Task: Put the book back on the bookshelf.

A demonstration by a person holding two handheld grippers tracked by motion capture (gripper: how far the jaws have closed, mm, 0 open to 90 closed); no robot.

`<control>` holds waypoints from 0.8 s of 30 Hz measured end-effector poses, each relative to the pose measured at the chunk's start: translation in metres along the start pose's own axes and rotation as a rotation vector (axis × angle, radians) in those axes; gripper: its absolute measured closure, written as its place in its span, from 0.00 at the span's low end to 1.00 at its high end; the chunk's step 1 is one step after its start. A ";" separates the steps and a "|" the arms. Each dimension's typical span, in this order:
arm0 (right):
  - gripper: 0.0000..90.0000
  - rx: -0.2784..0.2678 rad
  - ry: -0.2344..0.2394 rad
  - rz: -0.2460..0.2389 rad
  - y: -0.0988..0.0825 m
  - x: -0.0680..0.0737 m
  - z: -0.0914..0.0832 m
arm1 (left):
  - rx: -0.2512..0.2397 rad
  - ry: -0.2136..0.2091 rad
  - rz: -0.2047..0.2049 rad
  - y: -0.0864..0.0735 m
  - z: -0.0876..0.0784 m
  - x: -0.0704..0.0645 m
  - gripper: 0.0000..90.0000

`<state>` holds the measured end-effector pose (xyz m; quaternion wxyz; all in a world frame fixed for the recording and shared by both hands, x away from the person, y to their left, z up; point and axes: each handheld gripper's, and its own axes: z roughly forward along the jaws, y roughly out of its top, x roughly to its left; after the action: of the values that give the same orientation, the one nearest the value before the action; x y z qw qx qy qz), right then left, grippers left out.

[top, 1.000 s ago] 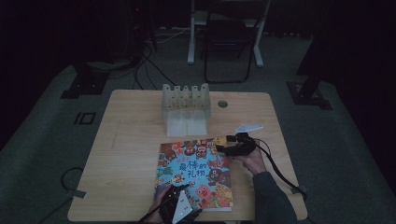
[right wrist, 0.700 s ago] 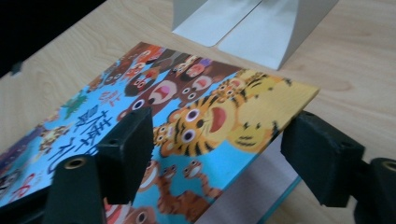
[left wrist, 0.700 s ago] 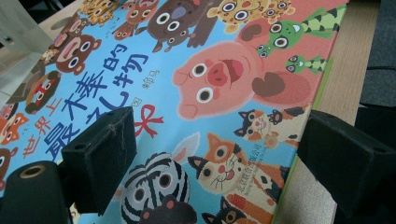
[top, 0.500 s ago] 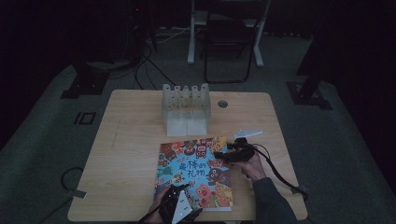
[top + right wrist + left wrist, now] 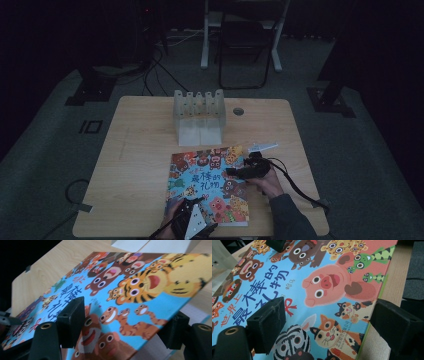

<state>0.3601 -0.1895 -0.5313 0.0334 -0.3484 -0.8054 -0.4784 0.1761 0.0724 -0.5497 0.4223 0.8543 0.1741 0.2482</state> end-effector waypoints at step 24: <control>0.37 0.035 0.024 -0.025 0.004 0.008 -0.002 | -0.009 -0.038 -0.052 -0.002 0.001 0.004 0.17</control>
<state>0.3558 -0.1853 -0.5244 0.0432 -0.3316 -0.8175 -0.4689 0.1799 0.0745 -0.5508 0.4358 0.8521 0.1869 0.2215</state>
